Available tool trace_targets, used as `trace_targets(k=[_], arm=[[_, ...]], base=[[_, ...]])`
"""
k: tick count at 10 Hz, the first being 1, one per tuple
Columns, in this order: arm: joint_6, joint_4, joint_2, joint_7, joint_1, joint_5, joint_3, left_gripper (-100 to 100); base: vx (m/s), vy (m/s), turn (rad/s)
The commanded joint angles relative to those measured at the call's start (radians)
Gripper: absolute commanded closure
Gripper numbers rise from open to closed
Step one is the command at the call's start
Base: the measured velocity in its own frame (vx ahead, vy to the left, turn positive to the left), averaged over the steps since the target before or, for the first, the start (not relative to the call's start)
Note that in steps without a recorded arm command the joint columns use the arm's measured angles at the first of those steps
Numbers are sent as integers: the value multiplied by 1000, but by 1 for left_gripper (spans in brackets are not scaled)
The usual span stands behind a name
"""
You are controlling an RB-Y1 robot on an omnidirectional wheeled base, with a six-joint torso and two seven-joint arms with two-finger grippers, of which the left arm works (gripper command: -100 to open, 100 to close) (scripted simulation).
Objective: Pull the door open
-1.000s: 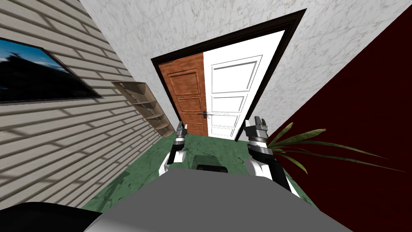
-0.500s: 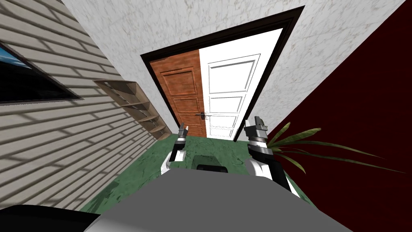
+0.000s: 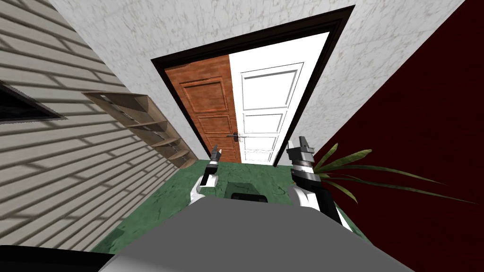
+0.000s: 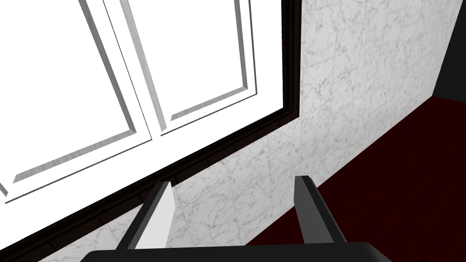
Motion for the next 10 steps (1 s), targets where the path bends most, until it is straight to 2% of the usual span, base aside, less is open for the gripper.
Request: trace_targets(k=[1, 3, 4, 8, 9, 10], arm=[[12, 39, 9, 4, -18, 2, 3, -100], [24, 87, 22, 10, -42, 4, 7, -100], [24, 87, 22, 10, -42, 4, 7, -100], [49, 181, 46, 21, -88, 10, 16, -100], [60, 226, 58, 27, -110, 12, 20, -100], [66, 247, 63, 29, -120, 14, 21, -100]], base=[[108, -1, -100], [97, -3, -82], [63, 10, -21], [80, 6, -73], [125, 21, -130], [130, 14, -116]])
